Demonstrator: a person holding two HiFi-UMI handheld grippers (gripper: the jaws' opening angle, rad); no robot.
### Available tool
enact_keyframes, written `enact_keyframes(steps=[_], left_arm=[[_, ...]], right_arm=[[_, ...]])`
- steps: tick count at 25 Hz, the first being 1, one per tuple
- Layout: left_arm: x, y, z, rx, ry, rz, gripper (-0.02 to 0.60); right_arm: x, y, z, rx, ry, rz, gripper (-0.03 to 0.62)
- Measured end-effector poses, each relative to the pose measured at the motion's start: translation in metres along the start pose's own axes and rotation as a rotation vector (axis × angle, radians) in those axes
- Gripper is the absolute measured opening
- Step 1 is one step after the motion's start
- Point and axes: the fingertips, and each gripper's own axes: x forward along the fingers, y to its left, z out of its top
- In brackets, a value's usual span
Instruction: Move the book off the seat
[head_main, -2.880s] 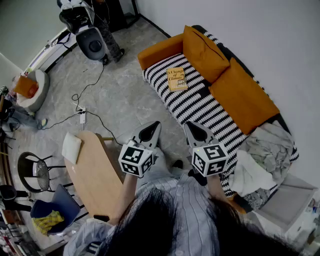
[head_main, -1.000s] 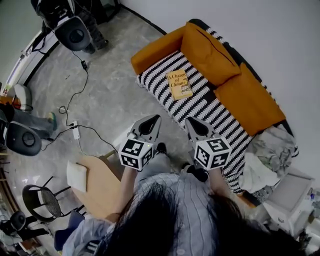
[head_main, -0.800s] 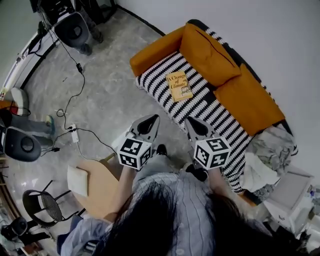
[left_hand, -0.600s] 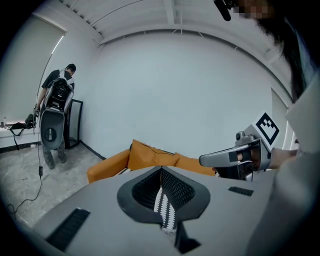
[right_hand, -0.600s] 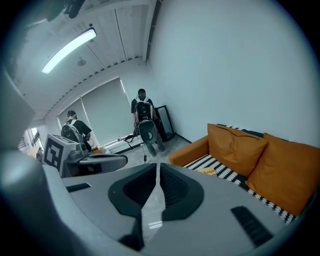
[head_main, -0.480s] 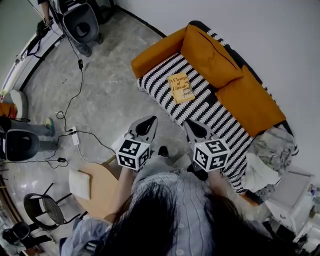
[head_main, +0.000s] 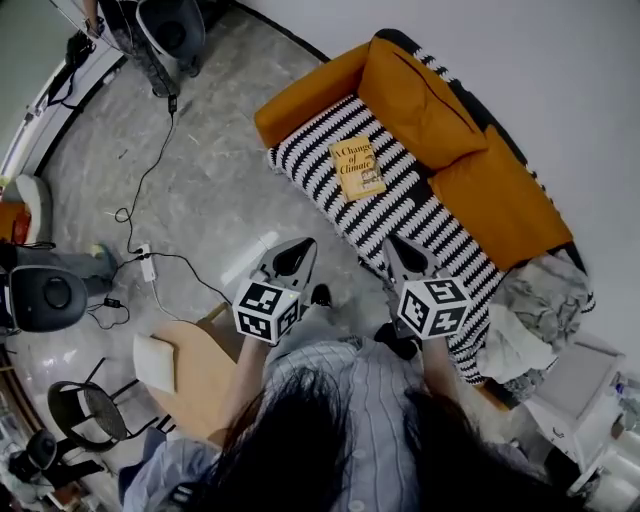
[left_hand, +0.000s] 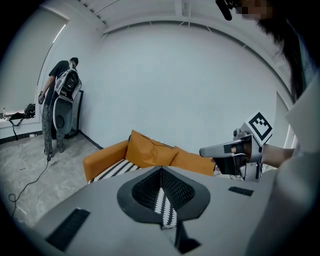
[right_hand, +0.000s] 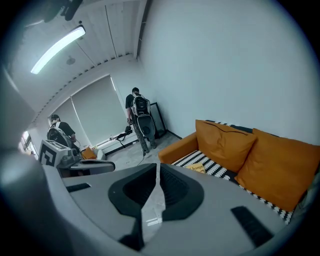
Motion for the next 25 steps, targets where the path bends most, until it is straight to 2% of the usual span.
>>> enact_keyframes(steps=[7,13,20,23,25], left_arm=[[0.063,-0.001,0.024,-0.052,-0.008,0.053,0.012],[0.124,-0.016,0.053,-0.037,-0.021,0.06,0.012],[0.149,-0.014,0.026,-0.091,0.096,0.131,0.012],[0.155,-0.02,0.025,-0.121,0.102,0.113,0.012],[0.164,-0.02,0.022,-0.148,0.11,0.131,0.012]], right_arm=[[0.019,-0.082,0.04,0.011,0.004,-0.011,0.032],[0.051,-0.151,0.063,-0.004,0.048,0.023,0.032],[0.096,-0.193,0.054,0.007,0.143,0.105,0.032],[0.112,-0.206,0.042,-0.001,0.192,0.149,0.032],[0.122,-0.216,0.031,-0.023,0.228,0.177,0.032]])
